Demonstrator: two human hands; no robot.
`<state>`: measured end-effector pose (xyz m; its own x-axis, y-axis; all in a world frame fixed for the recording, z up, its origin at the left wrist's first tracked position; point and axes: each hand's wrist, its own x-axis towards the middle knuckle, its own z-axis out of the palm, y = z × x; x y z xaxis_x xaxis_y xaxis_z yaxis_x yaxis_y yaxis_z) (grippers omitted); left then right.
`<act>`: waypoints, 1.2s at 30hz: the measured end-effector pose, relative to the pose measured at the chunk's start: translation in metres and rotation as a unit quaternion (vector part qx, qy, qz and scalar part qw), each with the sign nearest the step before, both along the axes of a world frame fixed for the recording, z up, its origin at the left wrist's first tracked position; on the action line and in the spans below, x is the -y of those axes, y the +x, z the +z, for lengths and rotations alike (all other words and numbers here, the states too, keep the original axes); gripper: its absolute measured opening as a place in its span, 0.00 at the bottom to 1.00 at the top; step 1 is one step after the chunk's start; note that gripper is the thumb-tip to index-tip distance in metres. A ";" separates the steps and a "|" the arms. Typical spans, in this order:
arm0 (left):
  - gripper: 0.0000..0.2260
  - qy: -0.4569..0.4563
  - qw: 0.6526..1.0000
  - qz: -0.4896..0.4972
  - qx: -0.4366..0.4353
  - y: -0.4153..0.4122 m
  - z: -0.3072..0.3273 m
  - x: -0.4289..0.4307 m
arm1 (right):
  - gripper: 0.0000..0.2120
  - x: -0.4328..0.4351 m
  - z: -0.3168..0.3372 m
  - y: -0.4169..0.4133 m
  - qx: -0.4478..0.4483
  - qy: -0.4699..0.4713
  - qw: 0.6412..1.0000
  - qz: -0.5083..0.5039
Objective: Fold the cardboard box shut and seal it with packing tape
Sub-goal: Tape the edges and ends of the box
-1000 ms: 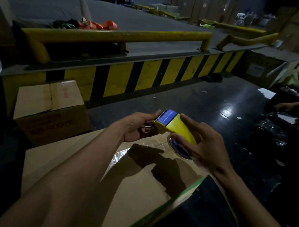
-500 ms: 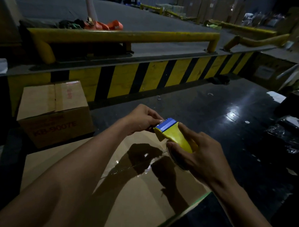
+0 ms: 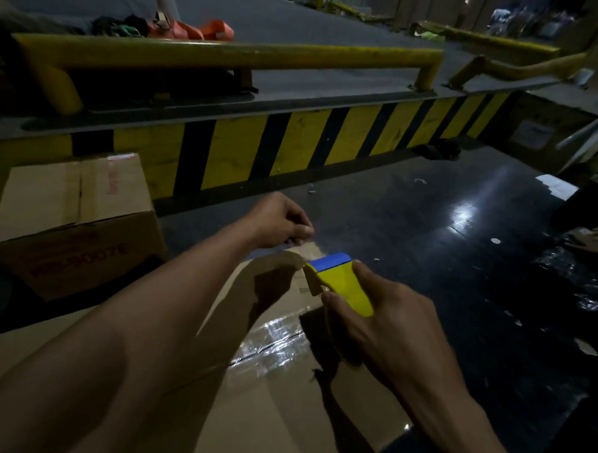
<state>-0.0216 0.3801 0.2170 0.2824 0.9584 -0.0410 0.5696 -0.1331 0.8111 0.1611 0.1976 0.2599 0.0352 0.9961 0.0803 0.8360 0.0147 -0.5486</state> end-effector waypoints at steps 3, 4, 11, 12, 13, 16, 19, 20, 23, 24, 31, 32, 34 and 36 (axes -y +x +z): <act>0.02 0.003 1.000 -0.005 -0.008 0.003 -0.011 -0.009 | 0.31 -0.007 0.002 -0.002 0.003 -0.017 1.000 0.000; 0.02 0.002 1.000 -0.008 -0.008 0.004 -0.014 -0.011 | 0.30 -0.008 0.002 -0.001 0.003 -0.024 1.000 -0.002; 0.03 -0.011 0.999 -0.020 -0.036 -0.001 -0.027 -0.028 | 0.33 -0.010 0.002 -0.002 0.001 -0.057 0.998 -0.002; 0.04 -0.008 0.999 -0.019 -0.041 -0.001 -0.027 -0.030 | 0.33 -0.012 0.001 -0.002 0.001 -0.057 0.998 -0.003; 0.04 -0.004 0.999 -0.019 -0.045 0.000 -0.026 -0.032 | 0.33 -0.014 0.001 -0.001 -0.001 -0.057 0.998 -0.003; 0.05 0.013 0.997 -0.017 -0.070 0.002 -0.025 -0.037 | 0.32 -0.019 0.001 0.001 -0.009 -0.062 0.998 -0.001; 0.03 0.012 0.997 -0.018 -0.079 0.004 -0.028 -0.042 | 0.35 -0.022 0.001 0.001 0.001 -0.068 0.998 -0.002; 0.03 0.010 0.997 -0.018 -0.079 0.004 -0.030 -0.043 | 0.36 -0.024 0.000 0.001 0.003 -0.067 0.998 -0.001; 0.04 0.009 0.997 -0.016 -0.078 0.001 -0.035 -0.045 | 0.37 -0.027 -0.003 0.003 0.010 -0.066 0.998 0.005; 0.04 0.008 0.997 -0.017 -0.078 0.000 -0.036 -0.045 | 0.37 -0.028 -0.004 0.003 0.014 -0.068 0.998 0.007; 0.02 -0.002 0.996 -0.017 -0.088 -0.002 -0.039 -0.044 | 0.36 -0.034 -0.006 -0.001 0.040 -0.071 0.997 0.009; 0.02 -0.012 0.997 -0.018 -0.080 -0.003 -0.040 -0.045 | 0.36 -0.034 -0.006 -0.001 0.043 -0.070 0.997 0.010; 0.02 -0.032 0.997 -0.023 -0.063 -0.003 -0.043 -0.046 | 0.36 -0.034 -0.007 -0.001 0.050 -0.066 0.997 0.010; 0.02 -0.041 0.997 -0.024 -0.058 -0.004 -0.045 -0.047 | 0.36 -0.034 -0.008 -0.001 0.054 -0.067 0.996 0.007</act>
